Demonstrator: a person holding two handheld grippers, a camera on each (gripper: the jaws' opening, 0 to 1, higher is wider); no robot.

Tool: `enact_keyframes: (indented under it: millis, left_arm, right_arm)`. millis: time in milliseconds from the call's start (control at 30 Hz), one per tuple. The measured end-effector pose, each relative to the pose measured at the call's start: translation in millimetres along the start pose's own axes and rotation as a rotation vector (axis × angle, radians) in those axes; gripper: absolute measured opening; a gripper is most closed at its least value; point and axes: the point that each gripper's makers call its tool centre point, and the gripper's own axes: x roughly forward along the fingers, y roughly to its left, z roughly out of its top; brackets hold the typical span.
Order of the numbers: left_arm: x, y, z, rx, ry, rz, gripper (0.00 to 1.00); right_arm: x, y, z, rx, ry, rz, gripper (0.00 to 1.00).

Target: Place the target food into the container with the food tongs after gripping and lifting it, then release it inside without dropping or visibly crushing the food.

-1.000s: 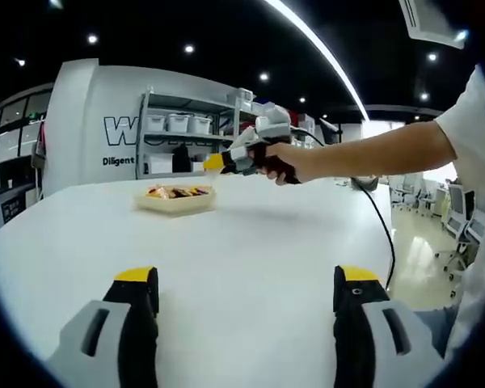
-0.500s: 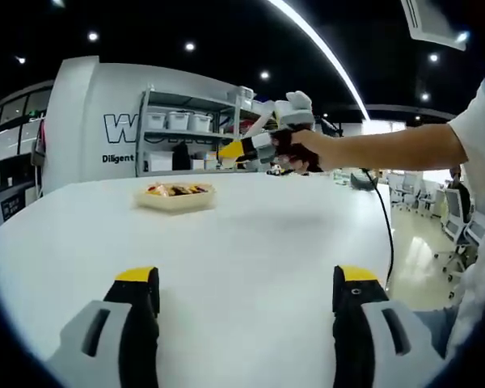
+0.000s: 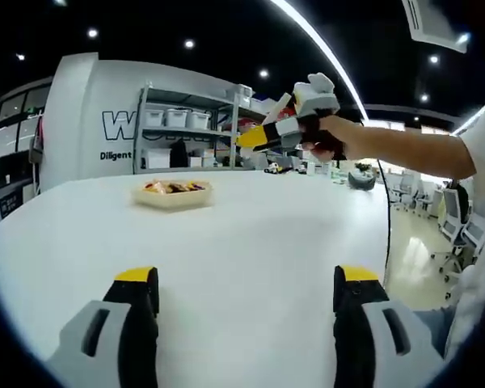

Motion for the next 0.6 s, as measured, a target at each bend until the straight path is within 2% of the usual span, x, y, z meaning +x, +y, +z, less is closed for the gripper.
enact_keyframes:
  millis: [100,133,167,200,233,333,433,500,567,600]
  left_arm:
    - [0,-0.5,-0.7,0.003,0.004,-0.001,0.87]
    - [0,-0.3,-1.2,0.004,0.008,-0.001,0.87]
    - [0,-0.1,-1.5,0.003,0.009,-0.001,0.87]
    - [0,-0.2,-1.6,0.003,0.011,-0.003,0.87]
    - [0,-0.3,-1.6,0.003,0.011,-0.004,0.87]
    - [0,0.0,-1.4,-0.002,0.01,-0.004,0.87]
    - [0,-0.2,-1.7,-0.005,0.014,-0.006,0.87]
    - [0,-1.0,-1.7,-0.004,0.015,-0.009,0.87]
    - [0,-0.8,-2.5,-0.005,0.02,-0.011,0.88]
    - [0,-1.4,-2.5,-0.009,0.021,-0.014,0.88]
  right_arm:
    - [-7,10,-1.3,0.028,-0.037,0.019,0.21]
    - [-9,16,-7.7,0.034,-0.026,0.031,0.21]
    - [-10,18,-11.4,0.024,-0.018,0.024,0.21]
    - [-13,13,-15.1,-0.033,-0.007,-0.02,0.21]
    - [-15,13,-15.8,-0.046,-0.01,-0.035,0.21]
    - [-23,17,-18.8,0.012,-0.023,-0.037,0.21]
    - [-32,16,-19.9,-0.008,-0.028,-0.054,0.21]
    - [-47,18,-20.5,-0.002,-0.04,-0.055,0.21]
    - [-55,20,-21.1,0.023,-0.056,-0.049,0.22]
    - [-59,21,-27.3,0.045,-0.038,-0.047,0.22]
